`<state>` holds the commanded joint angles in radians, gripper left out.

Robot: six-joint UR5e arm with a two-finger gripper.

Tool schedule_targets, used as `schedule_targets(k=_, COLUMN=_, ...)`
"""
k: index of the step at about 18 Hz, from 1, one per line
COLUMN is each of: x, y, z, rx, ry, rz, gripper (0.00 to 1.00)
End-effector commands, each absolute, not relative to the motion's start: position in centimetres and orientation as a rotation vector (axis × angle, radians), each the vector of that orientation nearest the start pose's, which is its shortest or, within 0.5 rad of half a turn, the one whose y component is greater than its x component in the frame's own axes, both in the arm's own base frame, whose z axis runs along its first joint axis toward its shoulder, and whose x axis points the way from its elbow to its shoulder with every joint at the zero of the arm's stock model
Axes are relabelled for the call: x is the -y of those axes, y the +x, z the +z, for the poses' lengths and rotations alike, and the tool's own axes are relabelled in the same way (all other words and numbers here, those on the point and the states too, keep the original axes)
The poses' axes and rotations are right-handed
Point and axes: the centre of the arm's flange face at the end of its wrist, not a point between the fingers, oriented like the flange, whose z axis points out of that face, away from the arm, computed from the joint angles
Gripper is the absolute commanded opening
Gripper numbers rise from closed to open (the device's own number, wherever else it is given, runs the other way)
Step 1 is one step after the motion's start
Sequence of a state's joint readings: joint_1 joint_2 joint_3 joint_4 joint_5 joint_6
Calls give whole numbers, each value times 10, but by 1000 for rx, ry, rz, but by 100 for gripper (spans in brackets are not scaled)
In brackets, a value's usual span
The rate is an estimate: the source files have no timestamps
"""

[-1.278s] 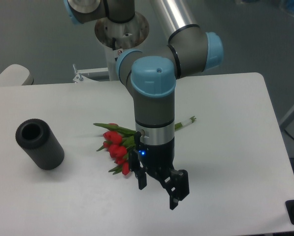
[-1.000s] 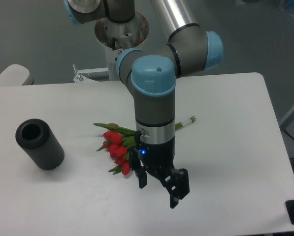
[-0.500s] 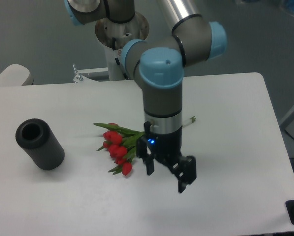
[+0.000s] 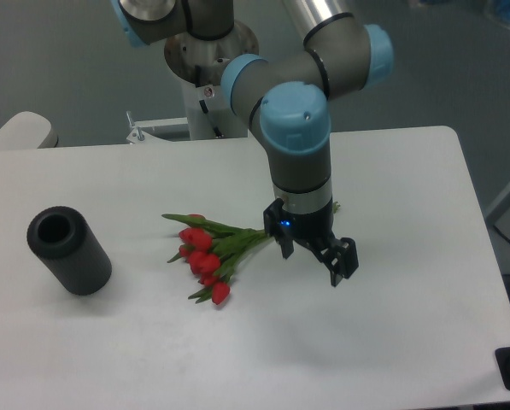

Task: Pick up the flowers from the table
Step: 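Lower the gripper onto the tulip stems just below the blooms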

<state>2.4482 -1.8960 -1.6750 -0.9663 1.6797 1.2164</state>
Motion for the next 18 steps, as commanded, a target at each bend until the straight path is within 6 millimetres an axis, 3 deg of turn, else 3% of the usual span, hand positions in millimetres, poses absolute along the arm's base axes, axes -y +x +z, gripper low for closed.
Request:
schedule_targets(k=4, x=-472, y=-370, z=286, rx=-548, ry=-3131, rz=210, gripper=99)
schedule_targets(k=12, x=-450, y=-335, z=232, rx=-796, ry=-3148, rz=19, gripper=99)
schedule_targets(k=18, x=-449, y=-314, z=214, rx=-803, ry=-3112, rz=-62, gripper=100)
